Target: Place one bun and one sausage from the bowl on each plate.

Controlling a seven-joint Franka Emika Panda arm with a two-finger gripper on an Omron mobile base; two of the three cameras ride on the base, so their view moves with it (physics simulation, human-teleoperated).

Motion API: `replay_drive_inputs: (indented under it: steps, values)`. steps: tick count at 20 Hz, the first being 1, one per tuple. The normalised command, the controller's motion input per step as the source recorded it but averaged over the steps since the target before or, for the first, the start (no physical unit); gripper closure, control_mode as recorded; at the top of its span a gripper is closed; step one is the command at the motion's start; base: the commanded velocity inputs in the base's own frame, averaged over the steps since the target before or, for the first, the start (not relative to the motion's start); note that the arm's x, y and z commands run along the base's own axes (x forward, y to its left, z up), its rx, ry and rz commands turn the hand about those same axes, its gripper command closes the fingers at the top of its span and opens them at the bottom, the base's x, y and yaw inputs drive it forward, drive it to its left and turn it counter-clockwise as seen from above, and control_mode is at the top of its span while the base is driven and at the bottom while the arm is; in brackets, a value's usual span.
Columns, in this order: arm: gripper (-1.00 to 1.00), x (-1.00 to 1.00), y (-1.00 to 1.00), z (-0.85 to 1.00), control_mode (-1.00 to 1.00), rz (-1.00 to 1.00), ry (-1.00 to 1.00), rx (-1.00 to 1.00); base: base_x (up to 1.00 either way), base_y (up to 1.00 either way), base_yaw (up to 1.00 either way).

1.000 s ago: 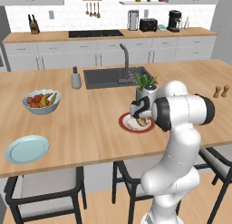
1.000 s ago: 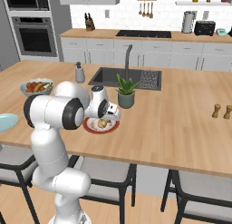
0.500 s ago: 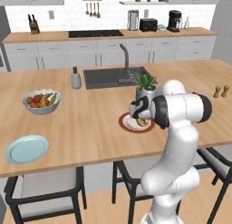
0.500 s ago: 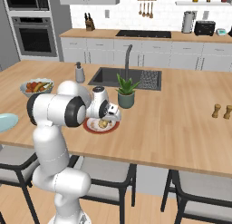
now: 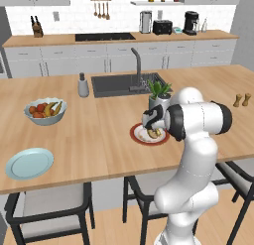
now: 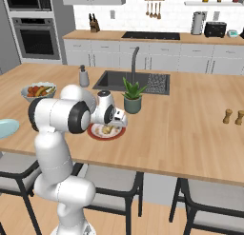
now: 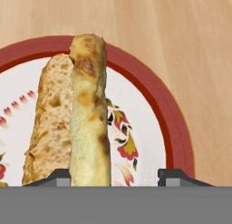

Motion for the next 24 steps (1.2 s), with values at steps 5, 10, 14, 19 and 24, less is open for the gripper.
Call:
replay_drive_inputs:
  steps: [5,10,14,19,24]
  values:
    - [-1.00,-0.07,0.00,0.12,-1.00,0.00,0.00,0.00,0.00,0.00,0.00]
    - [-1.00,-0.27,-0.04,0.55,-1.00,0.00,-0.03,0.01,0.00,0.00,0.00]
    - [-1.00,-0.11,-0.09,0.44,-1.00,0.00,-0.07,0.02,0.00,0.00,0.00]
    - [-1.00,0.00,-0.12,0.00,-1.00,0.09,-0.28,0.06,0.00,0.00,0.00]
    - [-1.00,0.00,-0.03,-0.12,-1.00,0.05,-0.43,0.09,0.00,0.00,0.00]
